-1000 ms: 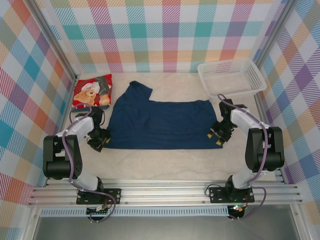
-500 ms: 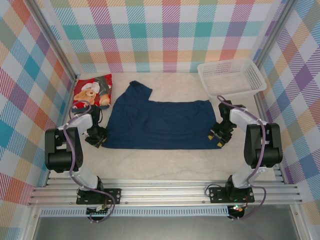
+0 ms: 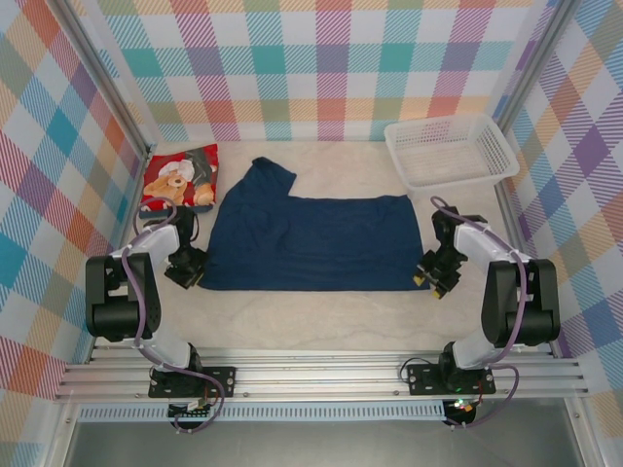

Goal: Fold and stack the t-shirts

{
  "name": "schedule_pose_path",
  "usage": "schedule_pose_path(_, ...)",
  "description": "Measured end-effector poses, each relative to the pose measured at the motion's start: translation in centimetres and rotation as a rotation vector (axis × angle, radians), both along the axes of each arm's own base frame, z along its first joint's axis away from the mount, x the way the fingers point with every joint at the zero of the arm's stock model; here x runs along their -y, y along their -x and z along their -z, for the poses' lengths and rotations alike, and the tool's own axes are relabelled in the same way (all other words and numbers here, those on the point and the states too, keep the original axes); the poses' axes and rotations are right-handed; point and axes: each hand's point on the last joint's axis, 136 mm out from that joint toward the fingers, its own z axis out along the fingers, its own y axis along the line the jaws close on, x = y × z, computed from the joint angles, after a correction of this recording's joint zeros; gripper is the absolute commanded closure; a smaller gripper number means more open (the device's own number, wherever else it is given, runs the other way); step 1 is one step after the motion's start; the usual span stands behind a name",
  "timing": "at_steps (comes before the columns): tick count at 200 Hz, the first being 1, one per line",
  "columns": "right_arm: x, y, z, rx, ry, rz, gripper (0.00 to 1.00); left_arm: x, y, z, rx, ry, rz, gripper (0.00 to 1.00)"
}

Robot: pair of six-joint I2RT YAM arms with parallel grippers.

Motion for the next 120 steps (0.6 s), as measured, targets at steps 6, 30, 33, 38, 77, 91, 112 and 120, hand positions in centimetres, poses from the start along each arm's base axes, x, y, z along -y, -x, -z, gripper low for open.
schedule_pose_path(6, 0.1, 0.4, 0.3, -0.012, 0.001, 0.009, 0.57, 0.0, 0.1, 0.0, -0.002, 0.0, 0.001, 1.0)
schedule_pose_path(30, 0.4, 0.1, 0.9, -0.017, 0.003, 0.036, 0.58, 0.0, 0.2, 0.0, 0.001, 0.001, 0.002, 1.0)
schedule_pose_path(33, 0.4, -0.1, 1.0, -0.013, 0.003, 0.039, 0.58, 0.0, 0.2, -0.1, 0.001, 0.001, 0.004, 1.0)
schedule_pose_path(38, 0.4, -0.3, 1.1, -0.009, 0.004, 0.039, 0.59, 0.0, 0.2, -0.1, 0.003, 0.0, 0.005, 1.0)
schedule_pose_path(77, 0.4, -2.9, 0.6, 0.072, 0.003, 0.04, 0.62, 0.0, 0.1, -0.3, 0.011, 0.0, 0.008, 1.0)
schedule_pose_path(91, 0.3, -3.2, 0.7, 0.079, -0.002, 0.04, 0.65, 0.0, 0.1, -0.3, 0.011, 0.0, 0.008, 1.0)
schedule_pose_path(112, 0.3, -2.8, 1.8, 0.037, -0.004, 0.046, 0.8, 0.0, 0.1, -0.3, 0.011, 0.0, 0.008, 1.0)
schedule_pose_path(120, 0.2, -2.6, 2.1, 0.018, -0.009, 0.052, 0.87, 0.0, 0.1, -0.3, 0.011, 0.0, 0.008, 1.0)
